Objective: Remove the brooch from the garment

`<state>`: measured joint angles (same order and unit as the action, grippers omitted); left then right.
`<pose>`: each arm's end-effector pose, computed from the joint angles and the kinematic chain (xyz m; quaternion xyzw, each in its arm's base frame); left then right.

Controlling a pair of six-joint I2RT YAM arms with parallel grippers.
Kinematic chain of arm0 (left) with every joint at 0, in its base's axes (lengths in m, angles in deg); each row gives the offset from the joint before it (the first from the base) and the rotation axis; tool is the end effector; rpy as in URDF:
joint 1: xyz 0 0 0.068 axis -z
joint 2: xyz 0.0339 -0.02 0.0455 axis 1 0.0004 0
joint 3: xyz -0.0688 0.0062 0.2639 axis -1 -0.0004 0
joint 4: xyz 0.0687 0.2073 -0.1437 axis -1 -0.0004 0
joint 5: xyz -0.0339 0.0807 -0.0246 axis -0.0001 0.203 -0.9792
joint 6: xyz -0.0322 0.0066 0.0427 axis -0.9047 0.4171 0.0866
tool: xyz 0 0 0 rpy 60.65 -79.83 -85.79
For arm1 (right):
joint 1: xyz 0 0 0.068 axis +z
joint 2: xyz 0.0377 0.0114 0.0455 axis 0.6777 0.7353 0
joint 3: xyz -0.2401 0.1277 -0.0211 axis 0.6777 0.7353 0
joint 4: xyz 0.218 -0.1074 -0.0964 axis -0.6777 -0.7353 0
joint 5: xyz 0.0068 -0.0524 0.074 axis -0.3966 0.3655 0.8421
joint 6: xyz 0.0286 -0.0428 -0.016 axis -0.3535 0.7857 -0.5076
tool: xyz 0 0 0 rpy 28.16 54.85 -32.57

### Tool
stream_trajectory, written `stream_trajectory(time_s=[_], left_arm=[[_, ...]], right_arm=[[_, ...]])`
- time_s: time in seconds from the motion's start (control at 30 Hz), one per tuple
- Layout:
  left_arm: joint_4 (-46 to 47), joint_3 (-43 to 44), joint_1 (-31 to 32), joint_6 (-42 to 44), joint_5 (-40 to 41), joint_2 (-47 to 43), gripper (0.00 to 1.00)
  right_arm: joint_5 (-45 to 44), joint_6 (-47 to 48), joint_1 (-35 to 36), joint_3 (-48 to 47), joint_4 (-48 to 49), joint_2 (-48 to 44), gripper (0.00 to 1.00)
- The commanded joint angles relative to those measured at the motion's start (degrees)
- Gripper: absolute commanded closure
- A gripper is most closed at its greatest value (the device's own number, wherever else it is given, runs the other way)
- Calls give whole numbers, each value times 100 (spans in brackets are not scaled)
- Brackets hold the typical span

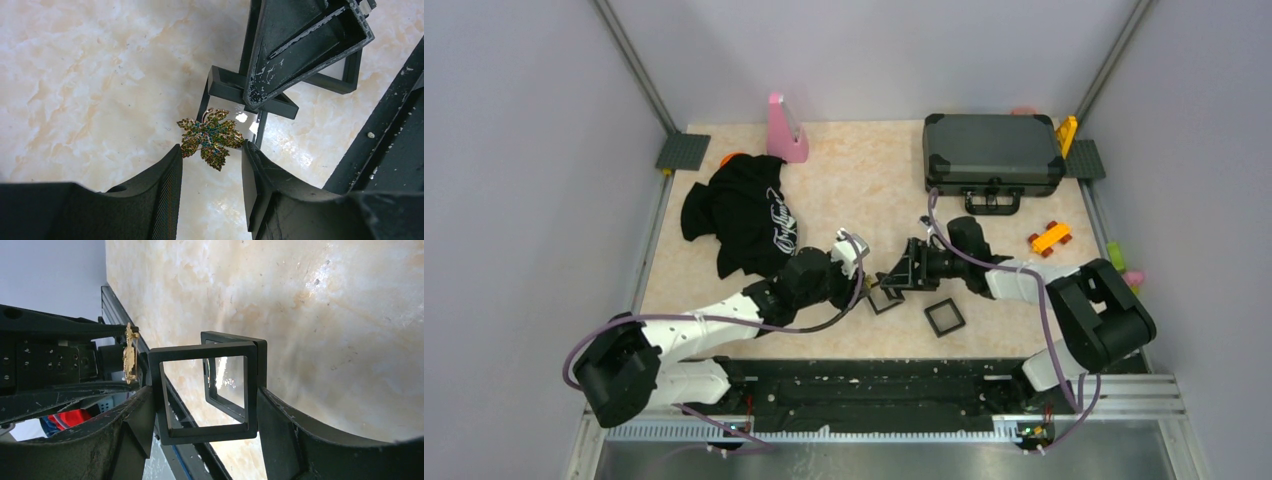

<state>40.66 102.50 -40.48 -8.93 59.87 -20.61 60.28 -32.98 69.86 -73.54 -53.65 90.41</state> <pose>0.1611 -0.1933 0.2119 0.3294 0.7905 -0.2767 0.4359 0.2347 0.1465 0.1547 -0.0636 0.8540 0.4858 0.1749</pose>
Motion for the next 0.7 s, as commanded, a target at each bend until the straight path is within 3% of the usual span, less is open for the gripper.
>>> stream_trajectory(time_s=[0.0,0.23,0.37,0.67], left_arm=[[501,-101,16,527,-1,69,68],[1313,-525,25,1028,-314,213,68],[1172,-514,25,907,-12,196,68],[1333,-475,25,884,-136,307,69]], right_arm=[[190,-54,-22,-292,348,76,54],[407,-232,-73,-330,554,226,55],[461,-240,-89,-326,587,242,55],[477,-52,-91,-381,401,246,55]])
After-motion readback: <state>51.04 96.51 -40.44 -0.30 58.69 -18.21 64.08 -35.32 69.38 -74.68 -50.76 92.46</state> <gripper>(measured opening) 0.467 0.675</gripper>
